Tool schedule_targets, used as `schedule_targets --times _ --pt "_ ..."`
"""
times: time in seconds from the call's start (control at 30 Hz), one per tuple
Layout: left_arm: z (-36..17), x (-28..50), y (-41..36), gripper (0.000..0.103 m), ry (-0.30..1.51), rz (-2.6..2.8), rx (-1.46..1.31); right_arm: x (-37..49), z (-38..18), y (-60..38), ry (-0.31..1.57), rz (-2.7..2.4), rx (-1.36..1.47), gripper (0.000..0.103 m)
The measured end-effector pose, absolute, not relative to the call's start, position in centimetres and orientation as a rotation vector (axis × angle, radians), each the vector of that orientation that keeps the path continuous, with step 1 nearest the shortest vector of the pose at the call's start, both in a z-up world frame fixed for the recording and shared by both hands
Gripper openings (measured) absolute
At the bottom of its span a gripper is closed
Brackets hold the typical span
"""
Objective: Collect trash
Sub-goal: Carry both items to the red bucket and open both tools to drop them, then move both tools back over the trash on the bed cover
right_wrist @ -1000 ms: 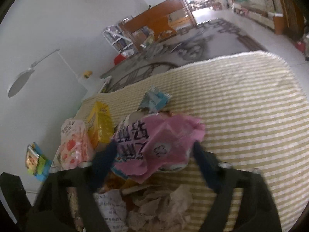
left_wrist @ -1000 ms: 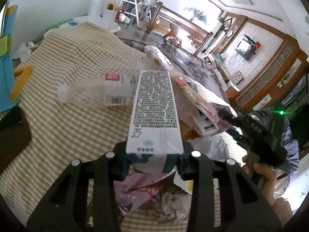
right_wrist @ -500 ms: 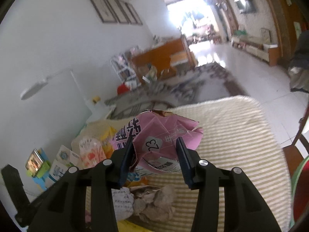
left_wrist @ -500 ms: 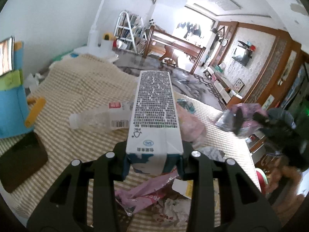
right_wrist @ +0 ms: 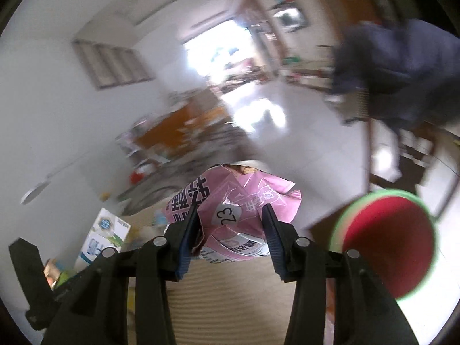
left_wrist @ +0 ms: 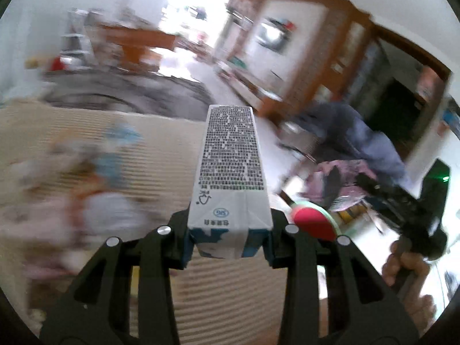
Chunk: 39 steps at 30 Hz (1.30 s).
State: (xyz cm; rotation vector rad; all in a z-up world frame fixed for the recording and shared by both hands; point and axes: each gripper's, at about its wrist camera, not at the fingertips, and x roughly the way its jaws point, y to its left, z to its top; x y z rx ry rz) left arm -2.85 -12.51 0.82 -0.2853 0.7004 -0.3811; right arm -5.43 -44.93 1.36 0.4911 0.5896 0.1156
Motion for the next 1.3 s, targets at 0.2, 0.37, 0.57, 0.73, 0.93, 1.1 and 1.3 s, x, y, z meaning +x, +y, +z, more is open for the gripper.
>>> schedule_targets --times 0.2,0.37,0.57,0.73,0.93,1.1,1.3 --pt "-0.2 1.8 -23.6 0.036 0.873 -0.650 -0.201 -7.8 -3.1 -53.0 0.623 -0.086 0.617 0.043" --pt "-1.3 2.5 -31.5 0.036 0.946 -0.774 -0.070 -8.8 -5.3 -56.1 0.632 -0.165 0.652 0.043" --pt "-2.9 1.2 -36.6 0.047 0.987 -0.833 0.049 -10.1 -6.9 -57.8 0.624 -0.240 0.684 0.055" --pt "-3.1 0.6 -36.2 0.067 0.980 -0.818 0.051 -10.2 -7.5 -58.1 0.626 -0.255 0.708 0.063" --pt "-1.8 -0.3 -32.6 0.067 0.930 -0.722 -0.003 -9.6 -6.0 -56.7 0.611 -0.212 0.696 0.064" --pt "0.0 -2.0 -26.9 0.067 0.869 -0.602 -0.085 -8.8 -3.4 -53.2 0.604 -0.117 0.651 0.064" --pt "2.0 -5.8 -16.2 0.068 0.813 -0.375 -0.176 -7.4 -0.2 -46.0 0.636 0.061 0.529 0.068"
